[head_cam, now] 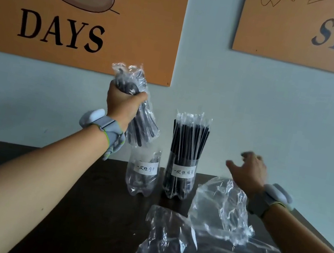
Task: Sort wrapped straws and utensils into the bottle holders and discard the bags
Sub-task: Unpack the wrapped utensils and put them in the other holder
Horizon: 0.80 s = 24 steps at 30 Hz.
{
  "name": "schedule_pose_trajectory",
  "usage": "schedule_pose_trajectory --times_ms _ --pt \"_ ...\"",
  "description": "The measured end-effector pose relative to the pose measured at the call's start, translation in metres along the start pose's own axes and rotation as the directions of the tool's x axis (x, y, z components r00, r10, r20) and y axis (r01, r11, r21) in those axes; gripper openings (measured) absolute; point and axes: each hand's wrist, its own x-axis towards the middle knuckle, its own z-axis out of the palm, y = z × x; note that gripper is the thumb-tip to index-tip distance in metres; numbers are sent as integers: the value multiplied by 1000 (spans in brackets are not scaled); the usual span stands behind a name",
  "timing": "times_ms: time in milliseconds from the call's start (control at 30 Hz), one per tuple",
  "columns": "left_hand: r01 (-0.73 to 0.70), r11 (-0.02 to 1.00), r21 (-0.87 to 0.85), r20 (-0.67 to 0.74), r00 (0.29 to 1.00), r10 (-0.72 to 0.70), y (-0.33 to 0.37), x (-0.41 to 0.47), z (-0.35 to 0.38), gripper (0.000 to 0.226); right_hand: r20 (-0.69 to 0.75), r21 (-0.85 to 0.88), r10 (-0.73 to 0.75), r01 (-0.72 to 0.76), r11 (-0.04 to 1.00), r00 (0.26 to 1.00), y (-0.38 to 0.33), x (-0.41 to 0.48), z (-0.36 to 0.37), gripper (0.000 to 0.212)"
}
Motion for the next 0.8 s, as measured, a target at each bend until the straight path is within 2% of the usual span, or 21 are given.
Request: schedule_pose_trajectory --times_ms 33,100,167,233,333,433,533,633,733,800 --pt "-30 999 36 11 999 30 0 2 4 51 -90 107 -129 139 984 987 -13 -2 4 37" --pt "-92 989 116 50 995 87 -2 5 12 54 -126 215 -370 390 895 920 -45 -15 13 22" --pt "-156 967 203 115 984 135 -5 8 21 57 -64 215 -552 551 806 831 -75 -25 29 18" --pt "-216 940 262 202 965 166 -8 9 29 58 86 143 -678 665 733 730 -99 -32 45 28" --pt "-250 924 289 312 937 155 -15 6 40 56 373 -21 -659 716 697 653 -117 -34 71 50" --pt "-178 955 238 302 948 101 -26 8 49 55 504 -115 -557 691 714 660 -120 -28 92 53" --pt "-13 988 157 159 987 -12 -40 12 49 54 523 -147 -507 659 737 685 -114 -21 101 43" --pt "141 987 78 48 988 -145 -59 16 42 47 516 -176 -531 690 702 672 -108 -15 106 36" --pt "204 978 40 -1 979 -204 -70 22 36 40 512 -177 -569 728 662 643 -108 -15 108 35" --pt "247 969 5 -24 969 -247 -71 27 36 46 515 -165 -570 726 667 640 -110 -16 106 33"
